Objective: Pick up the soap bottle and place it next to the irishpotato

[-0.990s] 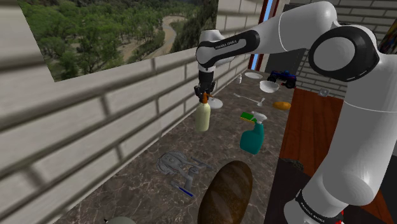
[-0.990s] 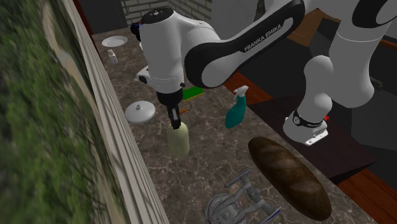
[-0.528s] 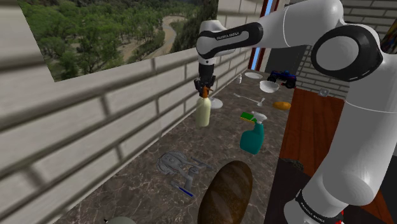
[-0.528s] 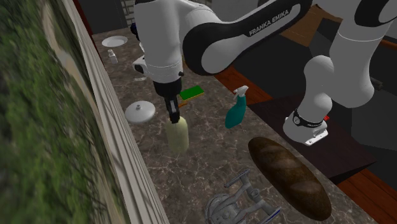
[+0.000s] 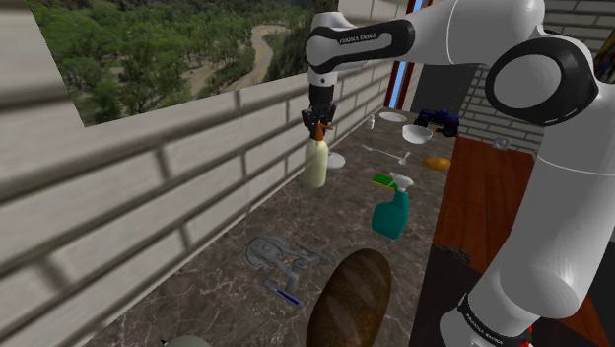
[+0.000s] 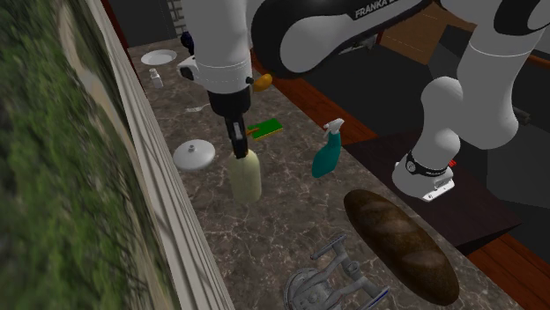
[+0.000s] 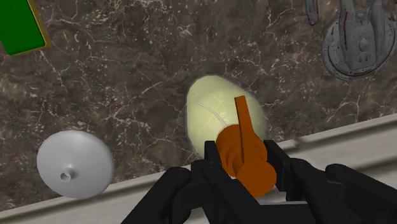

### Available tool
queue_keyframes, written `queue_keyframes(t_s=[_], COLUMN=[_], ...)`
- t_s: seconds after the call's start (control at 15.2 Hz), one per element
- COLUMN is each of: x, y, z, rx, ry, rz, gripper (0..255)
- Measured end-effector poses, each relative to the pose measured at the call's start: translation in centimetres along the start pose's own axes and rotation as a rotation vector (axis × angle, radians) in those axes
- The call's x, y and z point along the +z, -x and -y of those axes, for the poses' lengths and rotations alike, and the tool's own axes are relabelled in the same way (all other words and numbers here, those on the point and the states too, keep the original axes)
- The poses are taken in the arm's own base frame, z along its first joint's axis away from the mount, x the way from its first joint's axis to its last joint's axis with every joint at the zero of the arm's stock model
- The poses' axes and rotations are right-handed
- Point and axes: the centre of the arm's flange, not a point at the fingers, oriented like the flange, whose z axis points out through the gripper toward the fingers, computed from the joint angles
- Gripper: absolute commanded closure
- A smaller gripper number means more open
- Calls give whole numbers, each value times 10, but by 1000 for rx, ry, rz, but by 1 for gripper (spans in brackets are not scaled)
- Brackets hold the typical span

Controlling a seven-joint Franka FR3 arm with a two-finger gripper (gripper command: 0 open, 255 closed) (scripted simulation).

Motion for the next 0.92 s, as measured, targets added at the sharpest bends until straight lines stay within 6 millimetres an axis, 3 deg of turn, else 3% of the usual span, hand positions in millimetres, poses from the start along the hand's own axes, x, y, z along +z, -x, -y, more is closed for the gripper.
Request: queue_keyframes(t_s=[0.53, 0.92], x=[-43, -47], y=[0, 20], z=[0, -62], rx=[0, 1], ry=[0, 0], rz=[0, 0], gripper=[255, 255])
